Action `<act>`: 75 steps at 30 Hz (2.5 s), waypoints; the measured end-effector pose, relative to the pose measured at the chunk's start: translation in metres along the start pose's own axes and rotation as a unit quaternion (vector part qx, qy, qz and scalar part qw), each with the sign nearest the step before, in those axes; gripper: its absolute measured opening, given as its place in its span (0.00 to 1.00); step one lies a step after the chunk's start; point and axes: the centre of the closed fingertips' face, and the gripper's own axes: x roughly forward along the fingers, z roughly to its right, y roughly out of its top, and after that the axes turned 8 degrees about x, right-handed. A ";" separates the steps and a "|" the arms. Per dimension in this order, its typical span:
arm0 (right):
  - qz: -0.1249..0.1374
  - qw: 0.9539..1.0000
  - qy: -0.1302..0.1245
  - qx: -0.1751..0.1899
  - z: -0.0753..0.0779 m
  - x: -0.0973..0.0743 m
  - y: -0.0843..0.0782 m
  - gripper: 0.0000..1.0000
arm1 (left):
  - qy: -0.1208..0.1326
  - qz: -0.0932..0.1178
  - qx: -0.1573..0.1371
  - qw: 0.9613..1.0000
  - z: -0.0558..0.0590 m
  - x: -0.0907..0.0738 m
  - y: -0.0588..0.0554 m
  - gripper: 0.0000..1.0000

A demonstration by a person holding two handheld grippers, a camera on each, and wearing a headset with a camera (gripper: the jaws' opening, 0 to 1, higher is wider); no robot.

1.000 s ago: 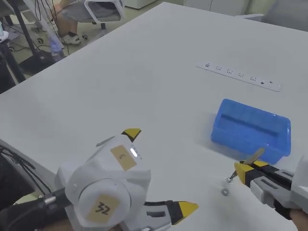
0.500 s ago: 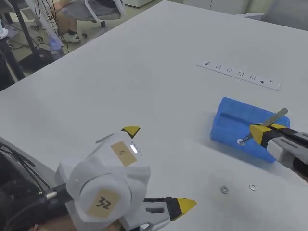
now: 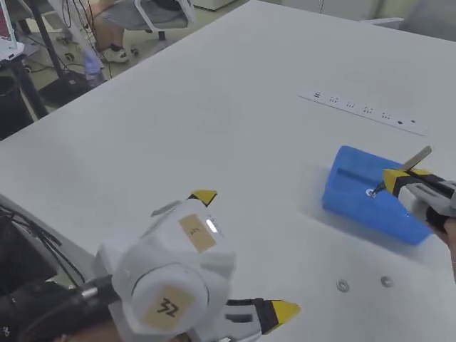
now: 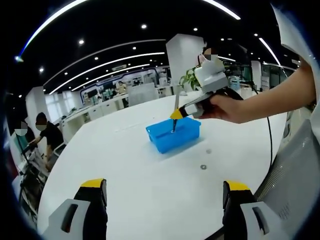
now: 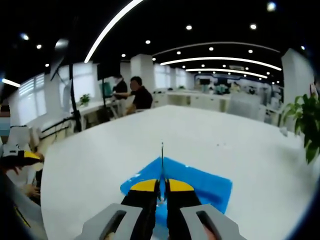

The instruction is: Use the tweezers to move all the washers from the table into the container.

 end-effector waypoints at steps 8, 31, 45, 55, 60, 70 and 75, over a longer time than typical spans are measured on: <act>-0.026 0.999 -0.013 0.022 0.013 0.012 -0.022 0.03 | -0.001 -0.004 -0.003 1.000 0.000 0.000 -0.001 0.98; -0.020 1.000 -0.007 0.018 0.011 0.006 -0.021 0.03 | -0.002 -0.014 -0.001 1.000 0.001 0.001 -0.005 0.96; -0.013 0.998 0.063 0.001 -0.052 -0.059 -0.029 0.03 | -0.003 -0.010 -0.001 1.000 0.001 0.000 -0.003 0.96; -0.058 0.995 0.078 0.011 -0.067 -0.078 -0.069 0.03 | -0.002 -0.012 0.002 1.000 0.001 0.000 -0.004 0.95; -0.073 0.994 0.083 0.005 -0.071 -0.081 -0.080 0.03 | -0.004 -0.011 0.001 1.000 0.001 0.000 -0.004 0.95; -0.095 0.992 0.087 -0.010 -0.073 -0.082 -0.094 0.03 | -0.004 -0.011 0.001 1.000 0.002 0.000 -0.004 0.95; -0.099 0.991 0.086 -0.021 -0.074 -0.083 -0.097 0.03 | -0.004 -0.010 0.000 1.000 0.002 0.000 -0.004 0.95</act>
